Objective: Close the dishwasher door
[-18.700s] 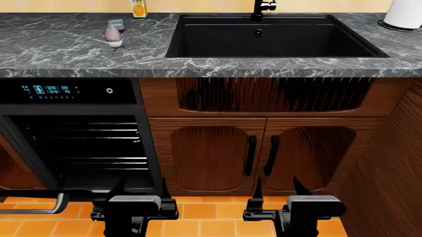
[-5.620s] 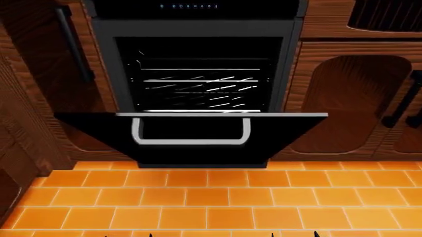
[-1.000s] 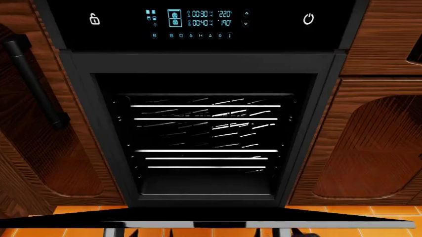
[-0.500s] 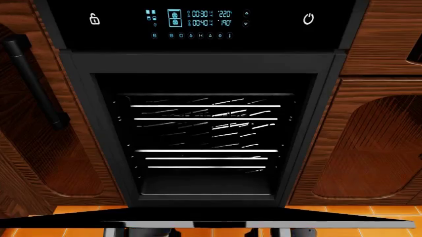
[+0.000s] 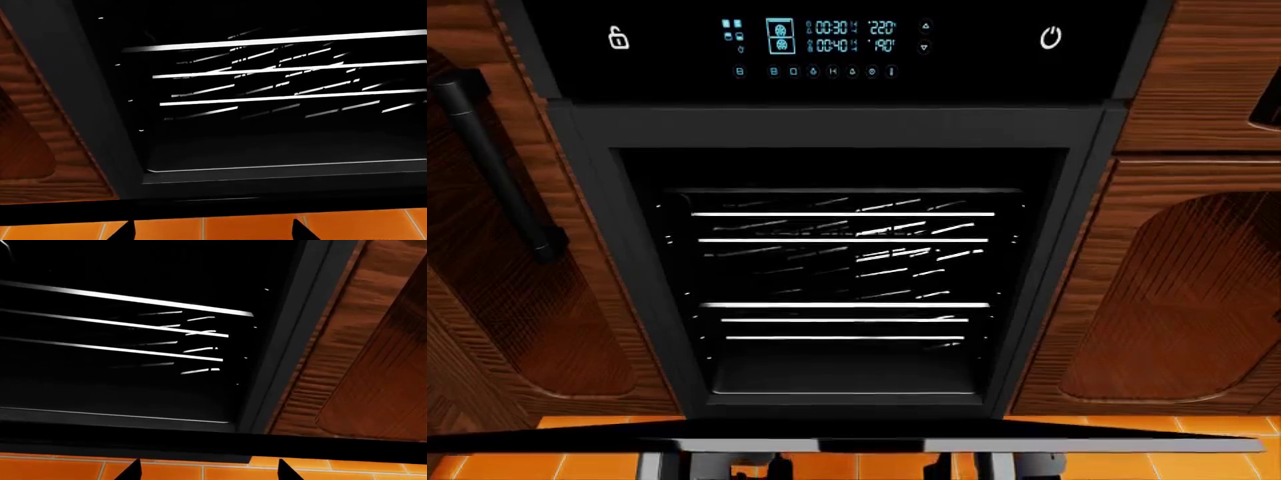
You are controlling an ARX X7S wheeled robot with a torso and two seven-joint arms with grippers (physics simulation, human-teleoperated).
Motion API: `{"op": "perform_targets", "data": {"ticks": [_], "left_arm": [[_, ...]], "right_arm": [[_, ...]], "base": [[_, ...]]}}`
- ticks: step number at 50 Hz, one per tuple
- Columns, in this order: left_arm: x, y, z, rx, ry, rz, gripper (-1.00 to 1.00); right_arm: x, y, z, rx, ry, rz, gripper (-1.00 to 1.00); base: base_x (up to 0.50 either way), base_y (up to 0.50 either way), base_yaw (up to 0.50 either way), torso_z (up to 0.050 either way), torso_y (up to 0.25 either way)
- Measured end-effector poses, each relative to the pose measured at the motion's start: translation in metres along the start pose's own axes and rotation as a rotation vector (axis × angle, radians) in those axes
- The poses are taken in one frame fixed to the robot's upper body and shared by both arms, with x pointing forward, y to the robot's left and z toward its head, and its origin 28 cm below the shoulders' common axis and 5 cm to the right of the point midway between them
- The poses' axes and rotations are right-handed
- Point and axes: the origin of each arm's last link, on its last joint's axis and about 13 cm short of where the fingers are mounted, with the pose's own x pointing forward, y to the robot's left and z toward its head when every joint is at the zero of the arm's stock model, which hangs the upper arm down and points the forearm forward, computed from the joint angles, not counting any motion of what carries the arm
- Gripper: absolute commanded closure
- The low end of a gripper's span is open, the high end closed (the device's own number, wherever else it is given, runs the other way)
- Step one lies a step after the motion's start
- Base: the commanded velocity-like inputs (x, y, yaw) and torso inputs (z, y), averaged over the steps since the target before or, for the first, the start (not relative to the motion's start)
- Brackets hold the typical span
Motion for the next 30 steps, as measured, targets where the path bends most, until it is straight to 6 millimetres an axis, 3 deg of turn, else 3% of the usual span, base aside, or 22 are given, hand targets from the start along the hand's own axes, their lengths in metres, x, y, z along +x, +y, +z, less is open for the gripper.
{"op": "perform_targets", "data": {"ticks": [30], "left_arm": [[0.0022, 0.0016, 0.004, 0.017, -0.002, 0.002, -1.0]], "right_arm": [[0.004, -0.001, 0.0051, 0.008, 0.003, 0.003, -1.0]], "base": [[0.0, 0.0, 0.0, 0.0, 0.003]]}}
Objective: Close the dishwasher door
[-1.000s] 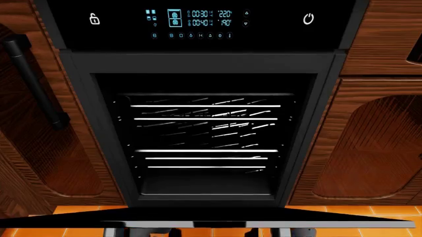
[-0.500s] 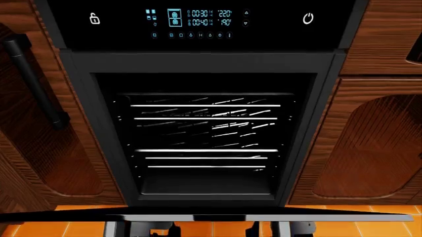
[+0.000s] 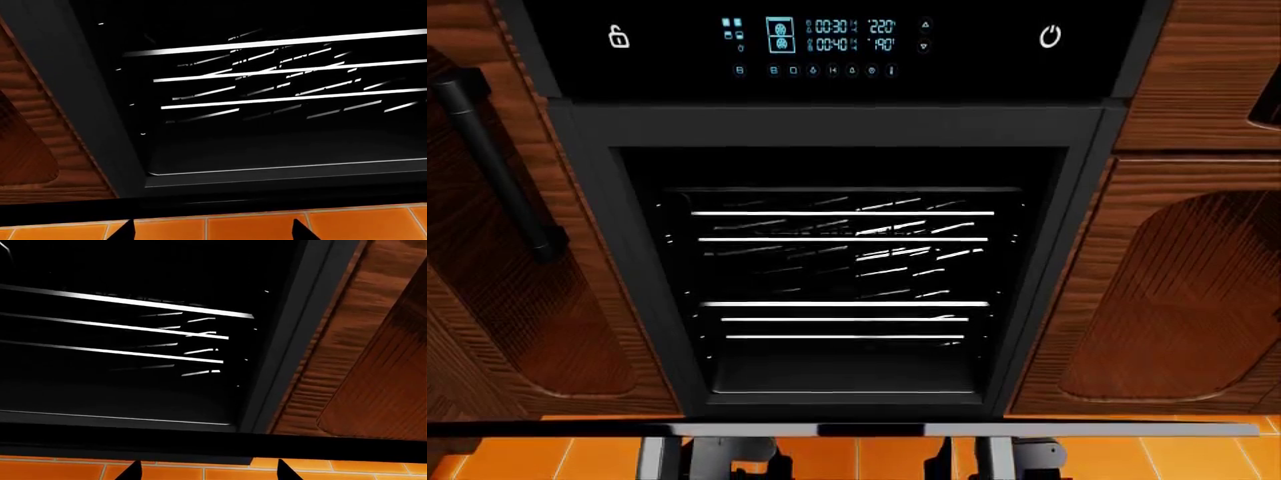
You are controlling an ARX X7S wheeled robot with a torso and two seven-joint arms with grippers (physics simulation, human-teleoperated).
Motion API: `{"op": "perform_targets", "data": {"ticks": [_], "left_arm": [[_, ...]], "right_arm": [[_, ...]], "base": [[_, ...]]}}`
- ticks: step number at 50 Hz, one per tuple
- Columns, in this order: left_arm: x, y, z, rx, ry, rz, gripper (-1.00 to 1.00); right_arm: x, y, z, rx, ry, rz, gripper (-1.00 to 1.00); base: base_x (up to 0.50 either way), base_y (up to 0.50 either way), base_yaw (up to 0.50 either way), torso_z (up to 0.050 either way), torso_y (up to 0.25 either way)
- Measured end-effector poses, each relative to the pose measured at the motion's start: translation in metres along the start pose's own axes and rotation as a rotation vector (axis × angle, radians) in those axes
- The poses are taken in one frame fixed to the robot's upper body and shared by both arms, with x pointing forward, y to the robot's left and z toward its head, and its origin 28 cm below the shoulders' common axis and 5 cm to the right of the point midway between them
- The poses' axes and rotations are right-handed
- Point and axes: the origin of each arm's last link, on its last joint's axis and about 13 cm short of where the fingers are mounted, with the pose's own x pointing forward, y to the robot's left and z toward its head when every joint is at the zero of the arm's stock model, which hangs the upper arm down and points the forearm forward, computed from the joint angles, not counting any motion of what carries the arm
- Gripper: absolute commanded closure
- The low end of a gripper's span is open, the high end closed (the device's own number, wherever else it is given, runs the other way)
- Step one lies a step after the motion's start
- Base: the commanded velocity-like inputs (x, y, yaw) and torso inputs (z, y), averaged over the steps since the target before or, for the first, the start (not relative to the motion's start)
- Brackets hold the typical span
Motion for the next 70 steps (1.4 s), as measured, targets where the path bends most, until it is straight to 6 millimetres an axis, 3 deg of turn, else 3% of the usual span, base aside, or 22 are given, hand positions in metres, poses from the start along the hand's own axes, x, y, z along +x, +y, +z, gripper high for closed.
{"op": "perform_targets", "data": {"ticks": [20, 70], "left_arm": [[0.007, -0.002, 0.007, -0.009, -0.017, 0.013, -1.0], [0.036, 0.001, 0.048, -0.005, -0.085, 0.051, -1.0]], "right_arm": [[0.011, 0.002, 0.004, 0.0, -0.019, -0.015, -1.0], [0.056, 0.003, 0.032, -0.048, -0.092, -0.049, -1.0]], "base": [[0.0, 0.0, 0.0, 0.0, 0.003], [0.0, 0.0, 0.0, 0.001, 0.005]]}}
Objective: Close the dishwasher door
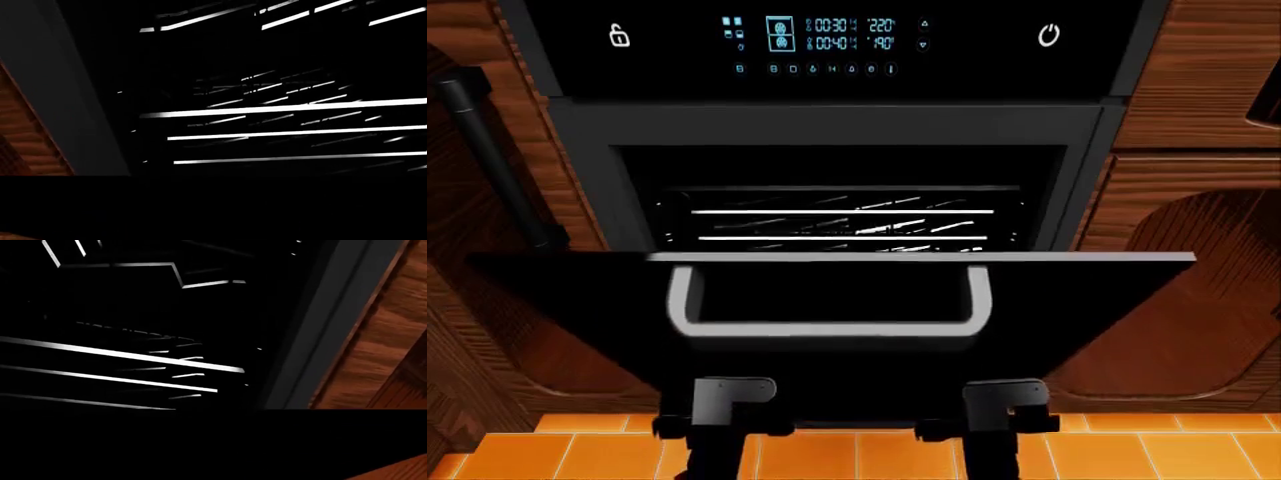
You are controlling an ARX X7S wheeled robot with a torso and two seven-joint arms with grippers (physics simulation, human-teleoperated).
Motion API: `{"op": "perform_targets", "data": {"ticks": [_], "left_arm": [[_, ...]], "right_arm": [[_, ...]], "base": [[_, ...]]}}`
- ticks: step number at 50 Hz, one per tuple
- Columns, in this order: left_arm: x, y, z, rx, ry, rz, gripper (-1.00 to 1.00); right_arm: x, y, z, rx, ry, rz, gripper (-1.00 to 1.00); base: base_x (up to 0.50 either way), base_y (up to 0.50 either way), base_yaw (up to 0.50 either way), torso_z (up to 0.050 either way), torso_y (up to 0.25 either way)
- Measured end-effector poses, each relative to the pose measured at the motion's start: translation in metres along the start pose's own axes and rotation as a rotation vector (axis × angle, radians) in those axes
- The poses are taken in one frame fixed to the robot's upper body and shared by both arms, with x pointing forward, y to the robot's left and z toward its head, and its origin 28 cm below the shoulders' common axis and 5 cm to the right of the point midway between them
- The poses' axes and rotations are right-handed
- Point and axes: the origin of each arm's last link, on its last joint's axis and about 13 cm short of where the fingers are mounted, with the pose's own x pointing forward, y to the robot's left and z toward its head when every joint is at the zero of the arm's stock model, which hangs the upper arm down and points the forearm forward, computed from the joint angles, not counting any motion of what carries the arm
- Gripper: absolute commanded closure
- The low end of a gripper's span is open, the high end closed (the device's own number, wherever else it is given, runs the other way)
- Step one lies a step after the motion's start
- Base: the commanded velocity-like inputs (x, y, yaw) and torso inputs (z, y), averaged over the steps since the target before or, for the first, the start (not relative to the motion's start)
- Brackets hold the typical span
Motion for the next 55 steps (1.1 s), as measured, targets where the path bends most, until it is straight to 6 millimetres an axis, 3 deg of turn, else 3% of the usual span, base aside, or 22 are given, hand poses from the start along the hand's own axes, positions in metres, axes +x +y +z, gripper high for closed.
{"op": "perform_targets", "data": {"ticks": [55], "left_arm": [[0.046, 0.007, 0.076, 0.031, -0.034, -0.006, -1.0]], "right_arm": [[0.05, -0.005, 0.072, -0.002, -0.111, 0.022, -1.0]], "base": [[0.0, 0.0, 0.0, 0.002, 0.006]]}}
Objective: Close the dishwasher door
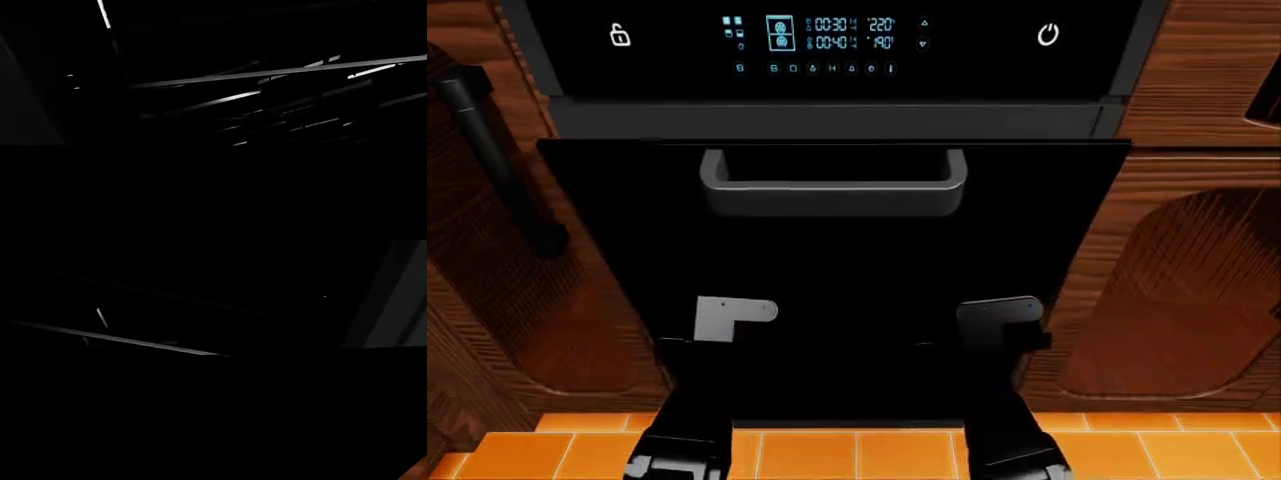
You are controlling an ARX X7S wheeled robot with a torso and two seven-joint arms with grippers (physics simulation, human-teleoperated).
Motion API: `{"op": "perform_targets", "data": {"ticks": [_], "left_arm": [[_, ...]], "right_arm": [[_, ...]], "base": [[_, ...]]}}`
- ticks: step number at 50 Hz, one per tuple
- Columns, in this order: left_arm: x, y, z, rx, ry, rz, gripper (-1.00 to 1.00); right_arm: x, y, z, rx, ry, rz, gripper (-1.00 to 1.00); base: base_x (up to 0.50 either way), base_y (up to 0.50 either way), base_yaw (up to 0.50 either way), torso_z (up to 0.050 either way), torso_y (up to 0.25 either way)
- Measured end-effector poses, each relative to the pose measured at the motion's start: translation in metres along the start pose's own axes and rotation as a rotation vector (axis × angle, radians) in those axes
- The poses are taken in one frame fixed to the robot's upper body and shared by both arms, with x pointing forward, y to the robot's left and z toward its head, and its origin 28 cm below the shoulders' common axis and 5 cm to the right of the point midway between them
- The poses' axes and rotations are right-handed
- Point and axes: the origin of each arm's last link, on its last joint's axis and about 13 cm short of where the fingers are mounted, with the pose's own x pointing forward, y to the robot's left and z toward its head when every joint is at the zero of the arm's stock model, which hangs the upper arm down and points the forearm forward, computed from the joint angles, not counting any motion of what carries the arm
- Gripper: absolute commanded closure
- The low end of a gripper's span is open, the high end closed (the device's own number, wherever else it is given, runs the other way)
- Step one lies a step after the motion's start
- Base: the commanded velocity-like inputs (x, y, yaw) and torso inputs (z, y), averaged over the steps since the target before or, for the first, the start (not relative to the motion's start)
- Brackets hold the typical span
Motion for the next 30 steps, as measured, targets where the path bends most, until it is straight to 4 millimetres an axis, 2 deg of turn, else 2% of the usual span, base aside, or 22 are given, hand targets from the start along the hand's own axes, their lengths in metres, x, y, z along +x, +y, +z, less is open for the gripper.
{"op": "perform_targets", "data": {"ticks": [30], "left_arm": [[0.017, 0.001, 0.04, 0.0, -0.036, -0.008, -1.0]], "right_arm": [[0.024, -0.005, 0.038, -0.003, -0.044, 0.007, -1.0]], "base": [[0.0, 0.0, 0.0, 0.001, 0.004]]}}
